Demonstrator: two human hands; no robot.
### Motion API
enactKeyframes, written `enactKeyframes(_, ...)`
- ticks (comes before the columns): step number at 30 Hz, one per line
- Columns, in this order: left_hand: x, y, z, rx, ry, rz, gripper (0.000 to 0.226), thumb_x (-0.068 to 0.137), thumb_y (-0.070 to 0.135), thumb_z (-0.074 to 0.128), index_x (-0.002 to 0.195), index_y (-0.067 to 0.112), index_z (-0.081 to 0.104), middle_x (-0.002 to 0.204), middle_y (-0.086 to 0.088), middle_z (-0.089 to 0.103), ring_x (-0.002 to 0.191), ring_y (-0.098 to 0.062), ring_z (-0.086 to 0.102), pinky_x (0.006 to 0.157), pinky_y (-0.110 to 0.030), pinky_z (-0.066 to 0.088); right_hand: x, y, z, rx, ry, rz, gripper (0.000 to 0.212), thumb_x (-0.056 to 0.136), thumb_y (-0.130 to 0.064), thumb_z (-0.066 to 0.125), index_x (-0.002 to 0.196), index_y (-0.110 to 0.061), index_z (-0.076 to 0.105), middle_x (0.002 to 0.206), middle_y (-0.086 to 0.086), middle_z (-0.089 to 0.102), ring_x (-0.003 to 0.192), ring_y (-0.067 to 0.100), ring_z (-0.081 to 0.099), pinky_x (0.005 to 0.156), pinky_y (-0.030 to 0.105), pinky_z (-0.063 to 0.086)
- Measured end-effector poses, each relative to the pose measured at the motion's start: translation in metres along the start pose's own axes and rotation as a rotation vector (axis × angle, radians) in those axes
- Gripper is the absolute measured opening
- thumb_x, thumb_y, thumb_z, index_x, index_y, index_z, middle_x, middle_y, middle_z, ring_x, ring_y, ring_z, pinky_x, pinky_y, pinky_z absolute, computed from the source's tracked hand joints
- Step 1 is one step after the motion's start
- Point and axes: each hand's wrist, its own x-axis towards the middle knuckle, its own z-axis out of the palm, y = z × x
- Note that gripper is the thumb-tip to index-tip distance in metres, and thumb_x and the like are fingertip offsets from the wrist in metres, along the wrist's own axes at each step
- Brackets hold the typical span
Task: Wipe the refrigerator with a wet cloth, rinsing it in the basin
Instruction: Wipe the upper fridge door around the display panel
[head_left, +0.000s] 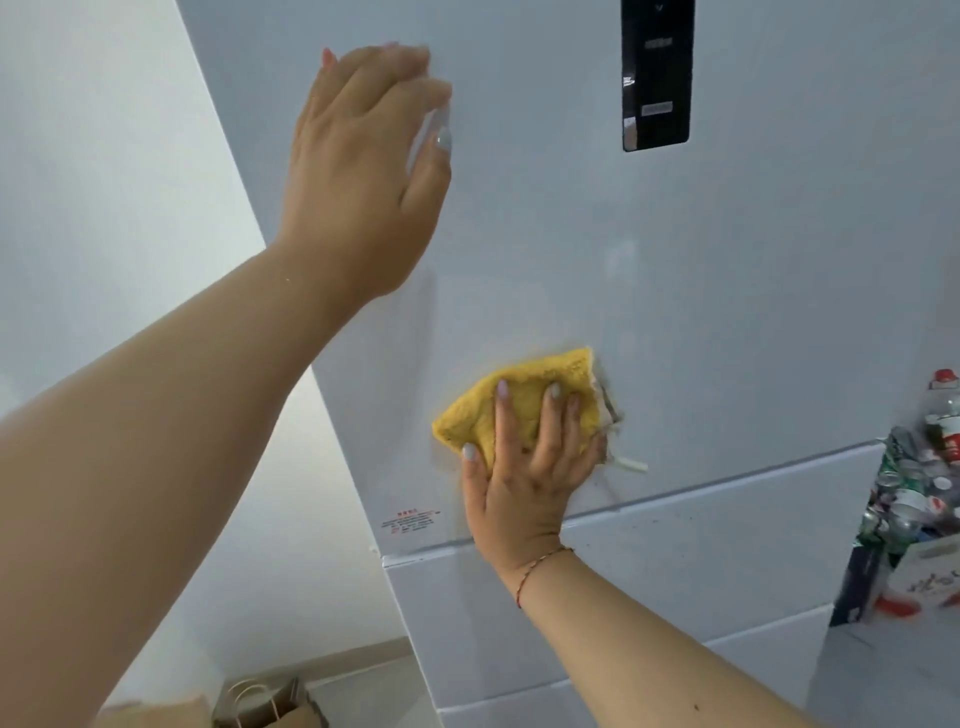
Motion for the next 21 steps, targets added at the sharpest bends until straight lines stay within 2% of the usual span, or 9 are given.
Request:
enactKeyframes(2, -0.007, -0.004, -0.003, -0.007, -0.025, 0.007, 0.041, 0.093, 0.022, 0.04, 0.125, 0.006, 0.06, 0.138, -0.011, 0.052, 0.134, -0.026, 0.042, 0.118, -0.041, 0.019, -0.006, -0.023, 0.005, -0.01, -0.03, -0.191, 0.057, 0.092, -0.048, 0.044, 0.145, -0.031, 0.032, 0.149, 0.013, 0.024, 0.139, 0.037, 0.023, 0.11, 0.065, 0.013)
enactKeyframes(6, -0.022, 0.0, 0.006, -0.016, -0.07, 0.061, 0.041, 0.094, 0.022, 0.042, 0.127, 0.004, 0.059, 0.139, -0.015, 0.051, 0.134, -0.031, 0.041, 0.116, -0.051, 0.021, -0.011, -0.04, 0.011, 0.023, -0.092, -0.532, 0.049, 0.091, -0.043, 0.054, 0.139, -0.039, 0.045, 0.15, 0.002, 0.028, 0.142, 0.027, 0.023, 0.111, 0.061, 0.014)
enactKeyframes(12, -0.044, 0.016, 0.027, 0.014, -0.114, 0.136, 0.041, 0.094, 0.025, 0.044, 0.128, 0.007, 0.059, 0.142, -0.012, 0.05, 0.137, -0.029, 0.038, 0.118, -0.051, 0.016, -0.004, -0.001, 0.006, 0.056, -0.199, -0.971, 0.045, 0.091, -0.022, 0.054, 0.134, -0.034, 0.054, 0.145, -0.005, 0.046, 0.139, 0.017, 0.035, 0.116, 0.05, 0.019)
enactKeyframes(17, -0.045, 0.028, 0.039, 0.062, -0.089, 0.116, 0.043, 0.093, 0.026, 0.043, 0.129, 0.007, 0.057, 0.144, -0.012, 0.048, 0.138, -0.029, 0.035, 0.118, -0.051, 0.007, 0.012, 0.048, -0.013, -0.016, -0.258, -1.087, 0.037, 0.098, -0.029, 0.05, 0.134, -0.035, 0.054, 0.145, -0.007, 0.046, 0.139, 0.015, 0.036, 0.116, 0.046, 0.021)
enactKeyframes(21, -0.047, 0.033, 0.046, 0.085, -0.074, 0.093, 0.045, 0.092, 0.027, 0.043, 0.131, 0.007, 0.055, 0.145, -0.012, 0.046, 0.138, -0.029, 0.031, 0.118, -0.052, 0.005, 0.024, 0.097, -0.026, -0.102, -0.179, -0.994, 0.039, 0.094, -0.035, 0.053, 0.133, -0.041, 0.053, 0.144, -0.01, 0.046, 0.137, 0.014, 0.038, 0.113, 0.047, 0.028)
